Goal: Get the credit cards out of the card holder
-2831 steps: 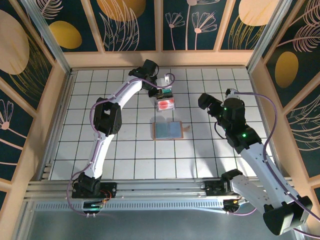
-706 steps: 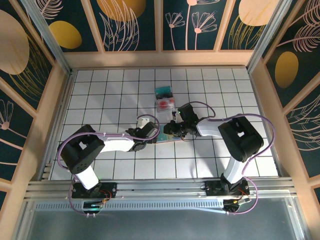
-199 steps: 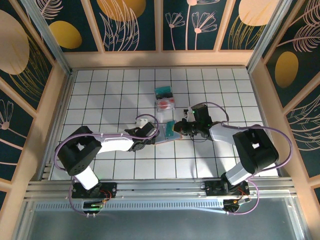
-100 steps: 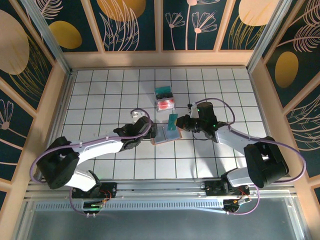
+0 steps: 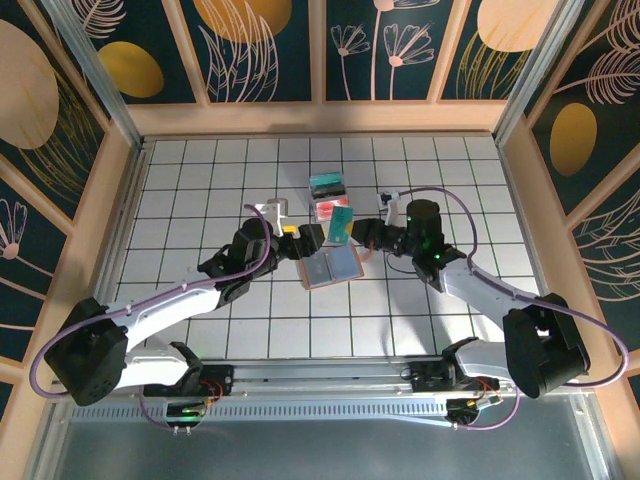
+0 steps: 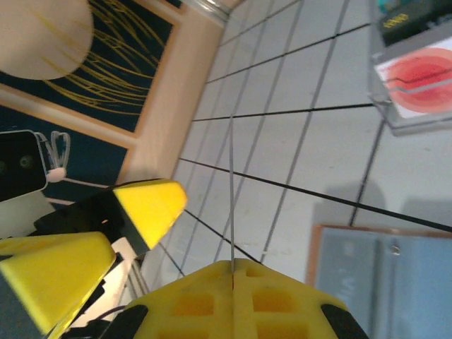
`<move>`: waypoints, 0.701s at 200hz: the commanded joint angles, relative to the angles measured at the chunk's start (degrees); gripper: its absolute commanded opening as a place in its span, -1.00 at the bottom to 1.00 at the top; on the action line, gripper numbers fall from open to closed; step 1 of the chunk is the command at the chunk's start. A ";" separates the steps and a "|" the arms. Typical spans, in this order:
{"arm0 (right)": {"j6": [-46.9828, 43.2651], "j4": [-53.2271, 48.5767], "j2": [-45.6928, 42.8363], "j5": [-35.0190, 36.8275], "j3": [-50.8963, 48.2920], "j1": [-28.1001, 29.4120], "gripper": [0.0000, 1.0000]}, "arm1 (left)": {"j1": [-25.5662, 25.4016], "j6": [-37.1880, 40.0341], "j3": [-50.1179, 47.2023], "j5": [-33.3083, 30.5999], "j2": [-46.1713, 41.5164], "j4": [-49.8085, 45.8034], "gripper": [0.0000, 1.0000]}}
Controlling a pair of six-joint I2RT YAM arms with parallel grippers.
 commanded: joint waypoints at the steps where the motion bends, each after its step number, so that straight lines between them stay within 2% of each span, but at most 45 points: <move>1: 3.44 8.69 -1.08 -5.06 -1.12 -0.41 -1.00 | 0.74 0.72 0.24 8.99 1.43 10.32 0.75; 57: 7.13 14.67 -1.24 -9.16 -1.21 -0.29 -1.00 | 2.03 -0.65 1.11 13.74 4.15 14.60 0.61; 114: 8.61 18.53 0.32 -12.66 -0.82 0.48 -0.99 | 2.34 -1.18 1.71 16.54 5.14 17.55 0.15; 140: 8.32 18.62 0.85 -13.06 -0.44 0.87 -0.98 | 2.60 -1.65 1.64 16.76 4.85 18.55 0.02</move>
